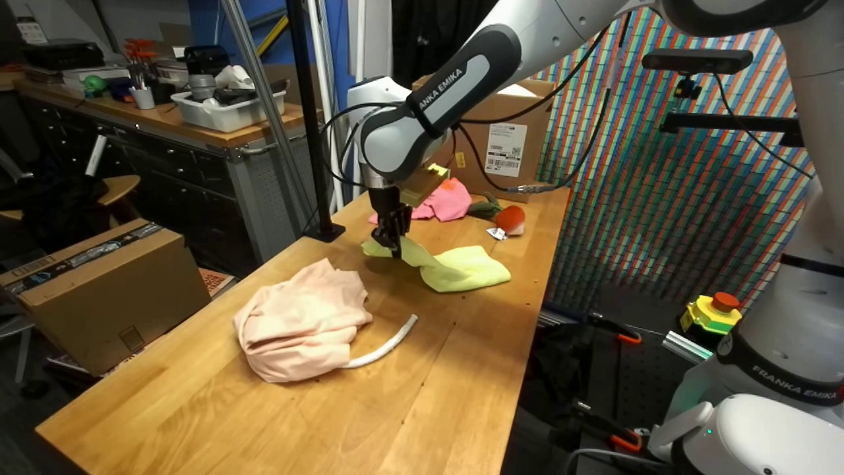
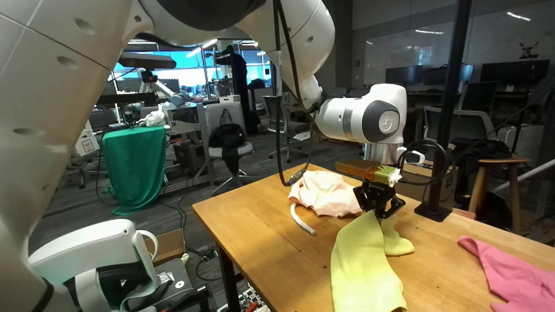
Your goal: Separate the objects on the table.
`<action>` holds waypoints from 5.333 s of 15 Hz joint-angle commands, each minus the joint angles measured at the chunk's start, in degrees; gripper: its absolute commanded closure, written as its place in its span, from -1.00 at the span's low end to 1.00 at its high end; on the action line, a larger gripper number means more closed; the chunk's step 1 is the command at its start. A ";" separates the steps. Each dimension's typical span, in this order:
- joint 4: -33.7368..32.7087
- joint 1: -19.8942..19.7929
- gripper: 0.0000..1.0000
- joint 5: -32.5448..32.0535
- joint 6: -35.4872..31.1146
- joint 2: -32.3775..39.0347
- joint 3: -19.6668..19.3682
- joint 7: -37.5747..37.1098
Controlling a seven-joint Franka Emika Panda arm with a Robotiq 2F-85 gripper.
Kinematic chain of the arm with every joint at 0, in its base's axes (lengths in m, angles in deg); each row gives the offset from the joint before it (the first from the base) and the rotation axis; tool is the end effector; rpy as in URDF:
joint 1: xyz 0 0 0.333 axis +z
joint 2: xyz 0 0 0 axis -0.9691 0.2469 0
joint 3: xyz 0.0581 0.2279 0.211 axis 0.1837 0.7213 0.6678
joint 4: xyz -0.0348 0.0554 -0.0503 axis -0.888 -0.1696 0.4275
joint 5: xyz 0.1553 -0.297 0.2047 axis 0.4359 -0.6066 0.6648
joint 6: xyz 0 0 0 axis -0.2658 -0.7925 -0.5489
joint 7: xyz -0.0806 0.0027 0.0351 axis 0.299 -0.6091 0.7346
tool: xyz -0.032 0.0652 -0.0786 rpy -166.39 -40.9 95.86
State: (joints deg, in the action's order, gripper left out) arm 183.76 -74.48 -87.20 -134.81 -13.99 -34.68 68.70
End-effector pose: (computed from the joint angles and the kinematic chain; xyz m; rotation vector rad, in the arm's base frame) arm 0.6577 0.0149 0.2312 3.0683 0.1137 -0.1816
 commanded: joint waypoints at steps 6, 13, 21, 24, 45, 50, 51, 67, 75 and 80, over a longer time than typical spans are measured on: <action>11.90 1.27 0.74 0.02 -4.36 -10.40 -0.94 -6.42; 19.04 1.97 0.70 -0.70 -6.65 -16.72 -1.52 -12.26; 27.44 2.12 0.71 -1.53 -8.48 -22.73 -2.35 -20.23; 30.32 1.77 0.73 -1.40 -9.83 -24.67 -2.74 -22.69; 41.39 0.14 0.72 0.70 -12.04 -29.96 -4.78 -43.88; 41.59 -1.37 0.72 4.65 -10.73 -28.39 -5.20 -45.58; 41.53 -1.65 0.73 5.53 -10.33 -28.21 -5.23 -45.20; 40.45 0.28 -1.00 -1.69 -3.98 -33.91 -3.53 -55.18; 33.95 3.46 -1.00 -14.28 -4.62 -33.52 3.25 -53.17; 30.99 4.50 -1.00 -13.08 -14.55 -30.18 4.70 -43.21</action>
State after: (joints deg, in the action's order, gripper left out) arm 217.58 -70.36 -100.64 -144.91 -46.99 -30.47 19.22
